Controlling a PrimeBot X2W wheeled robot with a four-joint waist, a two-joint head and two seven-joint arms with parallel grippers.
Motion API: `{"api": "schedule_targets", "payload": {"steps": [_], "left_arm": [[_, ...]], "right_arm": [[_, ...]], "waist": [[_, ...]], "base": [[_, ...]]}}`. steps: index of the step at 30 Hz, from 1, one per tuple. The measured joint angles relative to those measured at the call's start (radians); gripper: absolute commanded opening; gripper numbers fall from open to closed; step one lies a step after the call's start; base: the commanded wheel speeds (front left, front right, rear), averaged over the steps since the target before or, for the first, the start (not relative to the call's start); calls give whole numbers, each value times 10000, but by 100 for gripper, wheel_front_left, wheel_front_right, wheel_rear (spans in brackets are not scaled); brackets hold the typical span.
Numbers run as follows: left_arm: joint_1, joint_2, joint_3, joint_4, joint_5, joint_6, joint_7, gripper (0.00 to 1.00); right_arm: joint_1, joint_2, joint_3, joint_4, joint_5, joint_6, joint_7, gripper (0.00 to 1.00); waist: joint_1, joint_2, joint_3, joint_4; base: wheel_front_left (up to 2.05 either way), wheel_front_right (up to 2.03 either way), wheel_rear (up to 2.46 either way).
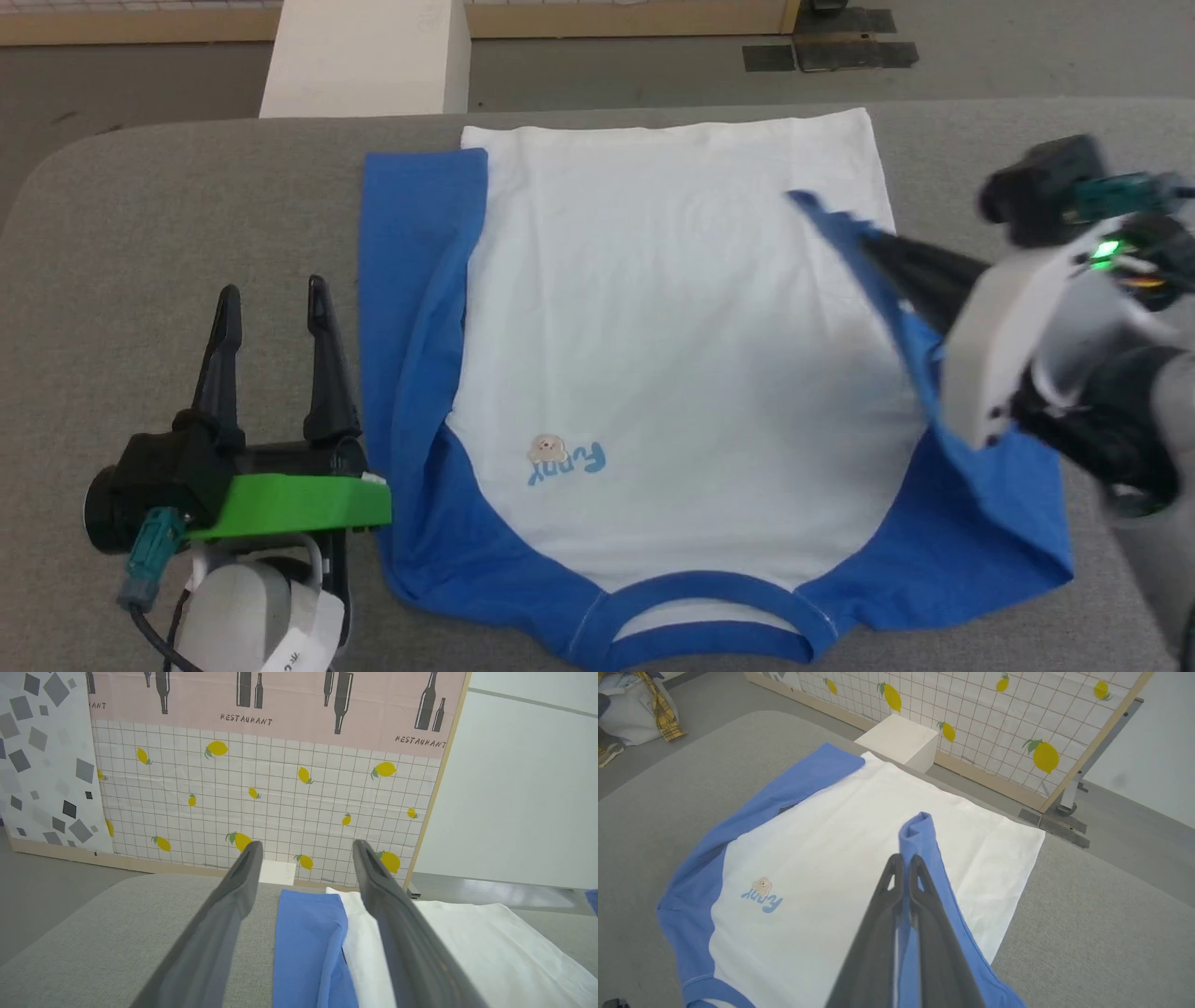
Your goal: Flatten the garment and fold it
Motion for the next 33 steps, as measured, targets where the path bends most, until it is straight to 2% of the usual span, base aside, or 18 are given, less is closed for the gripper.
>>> {"api": "schedule_targets", "payload": {"steps": [2, 4, 9, 16, 26, 32, 33], "left_arm": [[10, -6, -2, 50, -2, 0, -2, 100], [7, -23, -146, 140, -144, -2, -4, 100], [-16, -35, -337, 196, -230, 0, -4, 100], [-120, -42, -633, 293, -389, 27, -4, 100], [-124, -48, -790, 345, -508, 115, -2, 100], [-126, -50, -805, 439, -564, 190, -2, 100], [-126, -50, -802, 456, -581, 192, -4, 100]], "right_arm": [[-122, 410, 466, 196, 98, 0, -130, 0], [-390, 1503, 1820, 1191, 184, 0, -579, 0], [-758, 2251, 2882, 2023, 211, 0, -1028, 0], [-1165, 2851, 4033, 3047, 316, 0, -1542, 0], [-1308, 3302, 5237, 4637, 612, 0, -2117, 0], [-1321, 3544, 6119, 5241, 1285, -2, -2280, 0], [-1325, 3586, 6203, 5258, 1528, -2, -2328, 24]], "waist": [[0, 0, 23, 85], [0, 0, 149, 342], [0, 0, 322, 584], [0, 0, 550, 943], [0, 0, 814, 1271], [0, 0, 878, 1247], [0, 0, 866, 1229]], "base": [[0, 0, 0], [0, 0, 0], [0, 0, 0], [0, 0, 0], [0, 0, 0], [0, 0, 0], [0, 0, 0]]}}
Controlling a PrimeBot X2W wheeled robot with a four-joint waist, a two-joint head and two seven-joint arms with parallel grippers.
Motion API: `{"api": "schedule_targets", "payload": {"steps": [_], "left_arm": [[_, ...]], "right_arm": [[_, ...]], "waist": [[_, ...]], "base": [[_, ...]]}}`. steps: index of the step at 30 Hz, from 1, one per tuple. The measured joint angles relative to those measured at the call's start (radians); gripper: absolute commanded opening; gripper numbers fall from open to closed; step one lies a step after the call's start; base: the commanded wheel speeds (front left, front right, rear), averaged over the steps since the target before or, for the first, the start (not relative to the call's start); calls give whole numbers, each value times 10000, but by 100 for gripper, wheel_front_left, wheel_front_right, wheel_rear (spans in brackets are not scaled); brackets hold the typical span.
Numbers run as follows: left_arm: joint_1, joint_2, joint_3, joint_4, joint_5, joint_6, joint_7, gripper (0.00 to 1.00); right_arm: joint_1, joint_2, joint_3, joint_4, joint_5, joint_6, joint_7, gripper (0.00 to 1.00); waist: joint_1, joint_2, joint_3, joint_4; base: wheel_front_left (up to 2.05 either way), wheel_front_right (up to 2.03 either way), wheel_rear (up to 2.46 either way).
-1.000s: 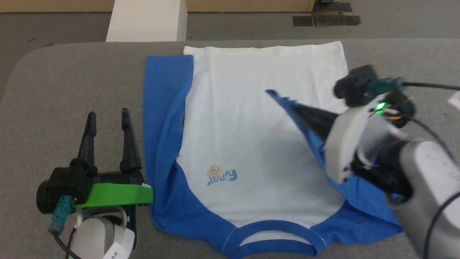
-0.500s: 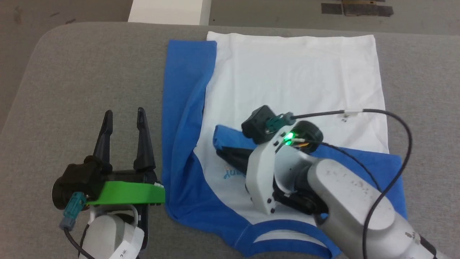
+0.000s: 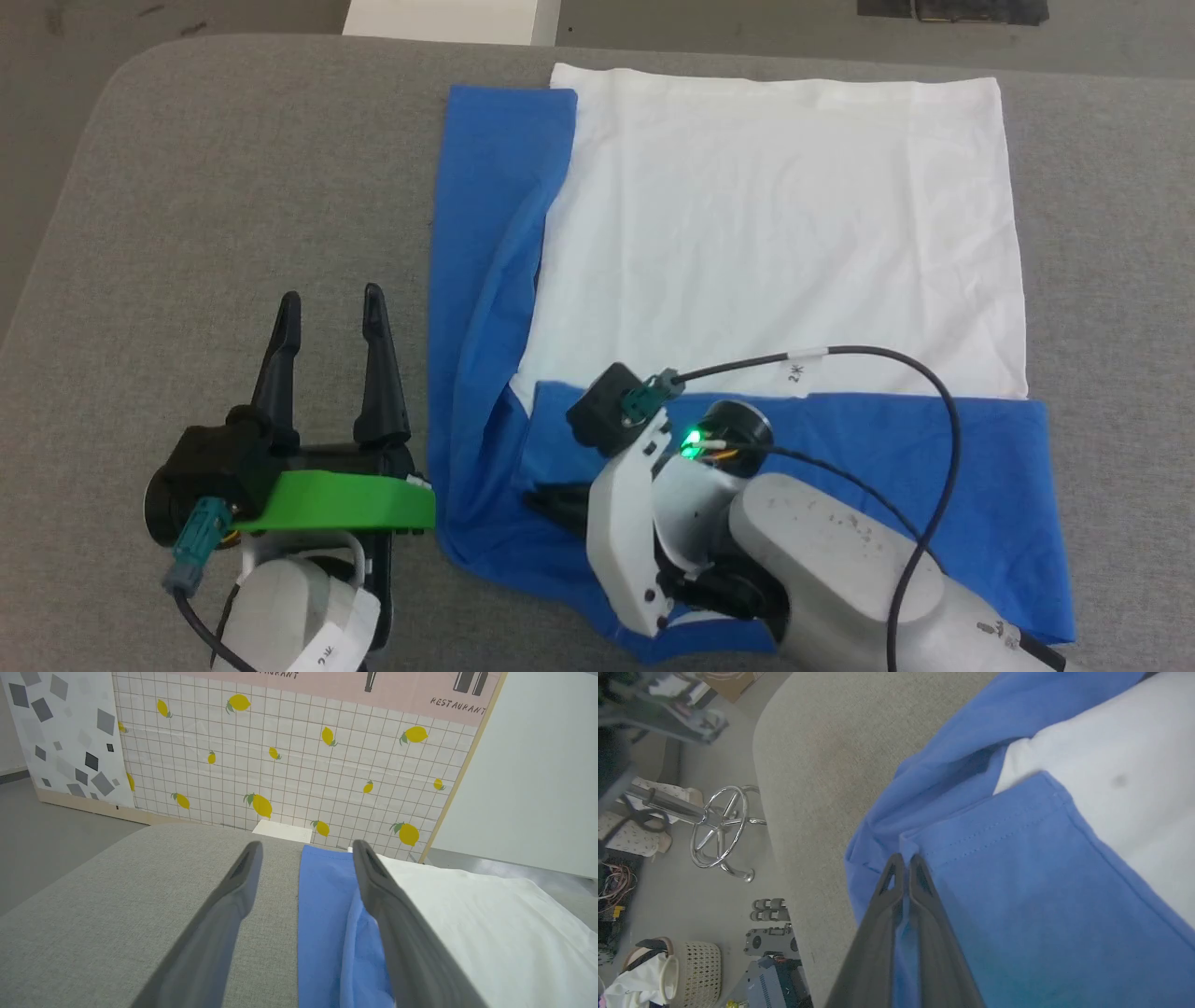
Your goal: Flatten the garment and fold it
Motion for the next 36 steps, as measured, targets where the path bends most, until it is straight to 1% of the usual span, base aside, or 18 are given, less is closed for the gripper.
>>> {"api": "schedule_targets", "payload": {"steps": [1, 4, 6, 8, 11, 15, 17, 20, 24, 28, 31, 33, 36], "left_arm": [[0, -2, -4, 10, -8, 0, 0, 100], [0, -4, 65, 54, -8, 0, 2, 100], [1, -4, 134, 71, -6, -2, 0, 100], [5, -6, 207, 88, -6, -6, 0, 100], [18, -8, 293, 148, 2, -69, 0, 100], [74, -8, 431, 242, 71, -159, 0, 100], [130, -8, 472, 276, 79, -186, 0, 100], [130, -10, 481, 324, 96, -196, 0, 100], [128, -10, 477, 382, 96, -194, 0, 100], [105, -12, 453, 594, 77, -182, 0, 100], [-81, -12, 431, 1022, 67, -178, 69, 100], [-436, 2, 453, 1225, 50, -169, 353, 100], [-1416, 71, 533, 1473, -318, -105, 1195, 100]], "right_arm": [[-23, 0, 113, -10, 169, 0, -12, 100], [-172, 21, 278, -199, 736, 0, -165, 100], [-345, 12, 203, -456, 997, 0, -420, 100], [-611, -61, -10, -713, 1060, 2, -761, 100], [-904, -268, -734, -1072, 1193, 0, -1406, 100], [-994, -713, -2339, -1415, 1024, 2, -2485, 100], [-988, -1009, -3396, -1450, 619, 0, -3101, 100], [-779, -1386, -4842, -1473, 157, 0, -3672, 100], [15, -1776, -6615, -1526, -681, 0, -4194, 100], [1024, -1879, -8101, -1707, -1200, 0, -4272, 100], [1601, -1866, -8985, -1939, -1475, 0, -4159, 100], [1870, -1847, -9444, -2134, -1611, 0, -4000, 100], [2144, -1781, -10032, -2545, -1785, 0, -3777, 100]], "waist": [[0, 0, -13, -15], [0, 0, -105, -84], [0, 0, -189, -142], [0, 0, -285, -217], [0, 0, -474, -351], [0, 0, -736, -600], [0, 0, -836, -763], [0, 0, -938, -997], [0, 0, -981, -1297], [0, 0, -864, -1511], [0, 0, -667, -1598], [0, 0, -521, -1641], [0, 0, -251, -1681]], "base": [[0, 0, 0], [0, 0, 0], [0, 0, 0], [0, 0, 0], [0, 0, 0], [0, 0, 0], [0, 0, 0], [0, 0, 0], [0, 0, 0], [0, 0, 0], [0, 0, 0], [0, 0, 0], [0, 0, 0]]}}
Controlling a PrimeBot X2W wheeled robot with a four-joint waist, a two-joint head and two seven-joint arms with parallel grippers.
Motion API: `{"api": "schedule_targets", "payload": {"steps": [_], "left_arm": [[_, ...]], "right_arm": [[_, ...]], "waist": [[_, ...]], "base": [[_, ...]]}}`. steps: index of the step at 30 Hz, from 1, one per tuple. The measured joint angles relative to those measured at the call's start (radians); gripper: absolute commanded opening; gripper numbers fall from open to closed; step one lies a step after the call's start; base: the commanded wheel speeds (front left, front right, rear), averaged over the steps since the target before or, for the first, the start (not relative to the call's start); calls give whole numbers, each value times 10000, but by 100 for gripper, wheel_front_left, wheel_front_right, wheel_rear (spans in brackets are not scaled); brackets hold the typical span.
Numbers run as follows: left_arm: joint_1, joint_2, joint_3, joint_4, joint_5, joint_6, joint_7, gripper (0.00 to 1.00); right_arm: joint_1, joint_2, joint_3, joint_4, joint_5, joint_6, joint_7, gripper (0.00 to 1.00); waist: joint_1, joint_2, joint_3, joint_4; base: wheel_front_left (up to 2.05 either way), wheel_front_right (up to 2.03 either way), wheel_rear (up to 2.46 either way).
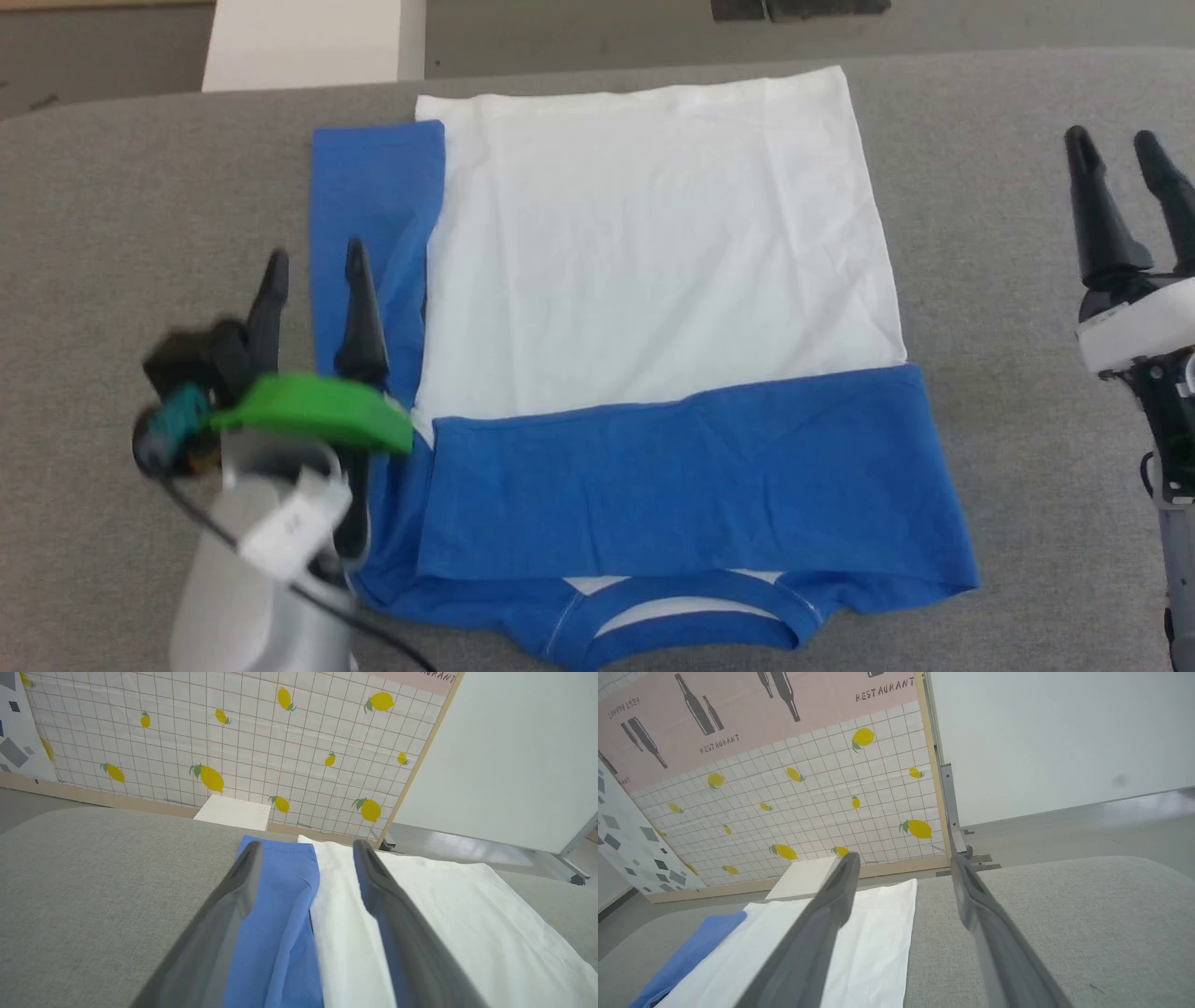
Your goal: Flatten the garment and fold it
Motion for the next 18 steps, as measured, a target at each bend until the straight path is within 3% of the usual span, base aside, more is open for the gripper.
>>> {"api": "schedule_targets", "payload": {"steps": [12, 18], "left_arm": [[-5536, 1860, 117, 1862, -305, -148, 5396, 100], [-6769, 2512, 59, 2445, -224, 230, 7515, 100]], "right_arm": [[-7, 370, -602, -1498, -82, 0, 589, 100], [-183, 430, -491, -1756, 19, 0, 566, 100]], "waist": [[1, 0, 1731, -199], [2, 0, 2712, -444]], "base": [[0, 0, 0], [0, 0, 0]]}}
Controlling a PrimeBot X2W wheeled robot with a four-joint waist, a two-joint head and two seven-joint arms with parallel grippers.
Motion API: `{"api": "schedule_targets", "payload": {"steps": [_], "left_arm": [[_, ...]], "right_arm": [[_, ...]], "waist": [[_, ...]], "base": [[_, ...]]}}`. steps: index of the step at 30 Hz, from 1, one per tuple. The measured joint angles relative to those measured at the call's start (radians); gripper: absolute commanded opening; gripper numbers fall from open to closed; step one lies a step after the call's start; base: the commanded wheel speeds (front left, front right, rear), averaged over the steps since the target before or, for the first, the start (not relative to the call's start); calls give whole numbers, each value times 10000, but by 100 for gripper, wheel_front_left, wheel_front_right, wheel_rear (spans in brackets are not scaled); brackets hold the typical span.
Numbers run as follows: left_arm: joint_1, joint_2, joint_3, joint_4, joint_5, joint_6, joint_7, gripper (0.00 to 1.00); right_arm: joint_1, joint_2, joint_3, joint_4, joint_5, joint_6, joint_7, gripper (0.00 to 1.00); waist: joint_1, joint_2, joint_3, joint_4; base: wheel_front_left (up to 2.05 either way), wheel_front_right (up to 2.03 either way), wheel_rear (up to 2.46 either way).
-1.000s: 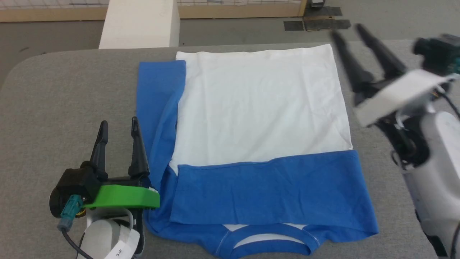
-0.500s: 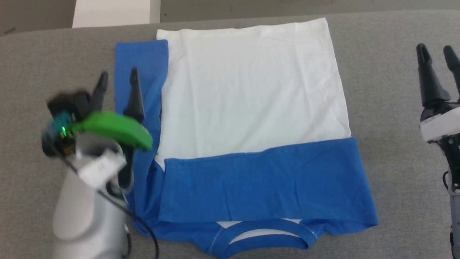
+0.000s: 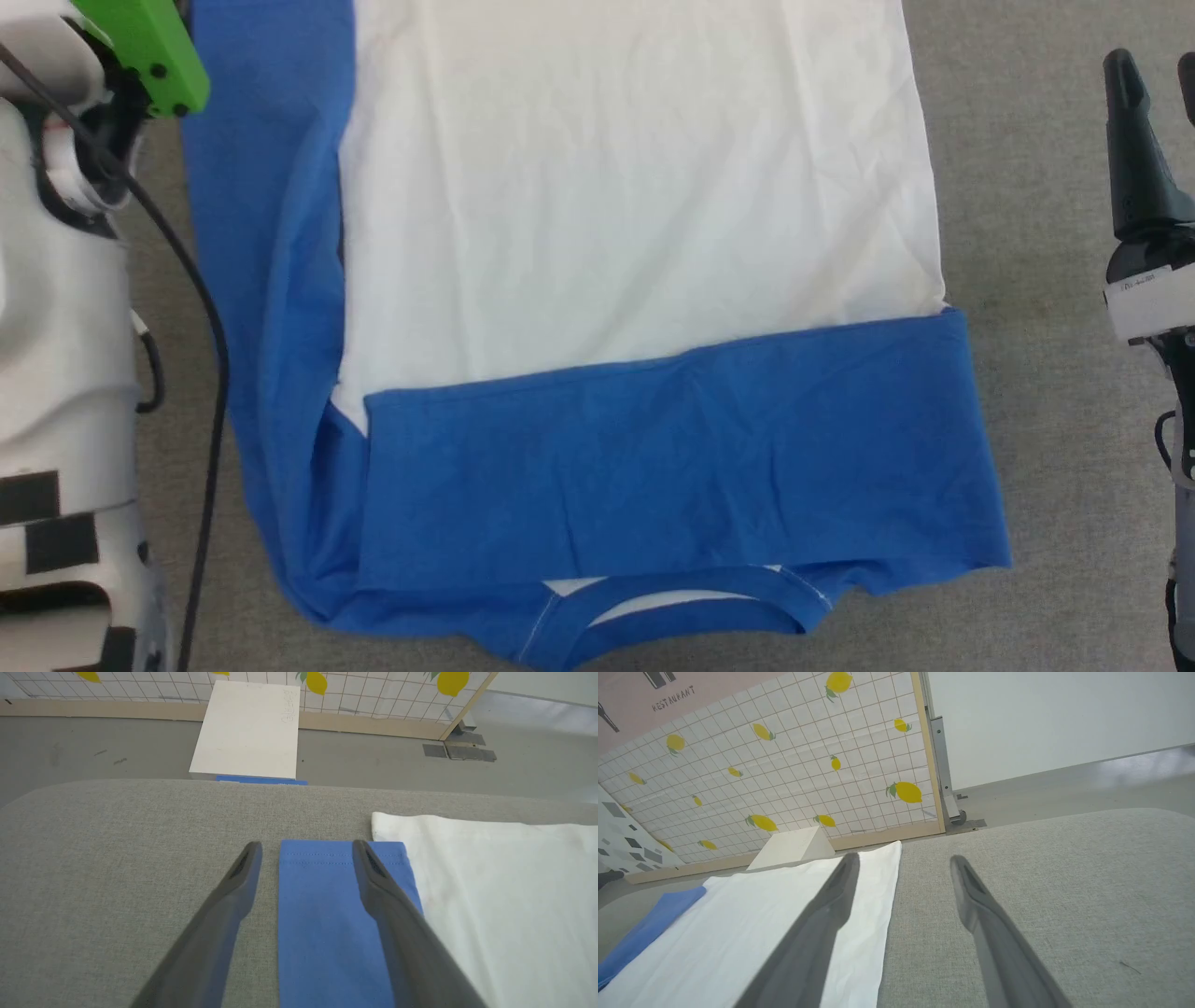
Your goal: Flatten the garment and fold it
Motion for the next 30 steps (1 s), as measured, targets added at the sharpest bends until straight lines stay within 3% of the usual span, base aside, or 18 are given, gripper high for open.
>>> {"api": "schedule_targets", "payload": {"steps": [9, 19, 20, 21, 25, 30], "left_arm": [[-581, 732, -276, -215, 602, 598, 1887, 100], [-700, 1007, -347, -571, 790, 1200, 4117, 97], [-701, 1011, -326, -694, 763, 1231, 4353, 38], [-680, 1003, -265, -840, 683, 1296, 4460, 0], [-471, 989, -31, -1223, 474, 1342, 4335, 0], [-172, 564, 792, -1394, -123, 1814, 3030, 0]], "right_arm": [[-32, -15, 121, -234, 180, 0, -132, 100], [-34, -15, 184, -249, 337, 0, -280, 100], [-34, -15, 182, -245, 339, 0, -309, 100], [-34, -15, 180, -245, 351, 0, -316, 100], [-34, -15, 171, -222, 418, 0, -347, 100], [-33, -12, 178, -86, 416, 0, -422, 100]], "waist": [[0, 0, 1136, -372], [-1, 0, 1705, -551], [-1, 0, 1712, -553], [-1, 0, 1727, -554], [-1, 0, 1788, -535], [-1, 0, 1721, -472]], "base": [[0, 0, 0], [0, 0, 0], [0, 0, 0], [0, 0, 0], [0, 0, 0], [0, 0, 0]]}}
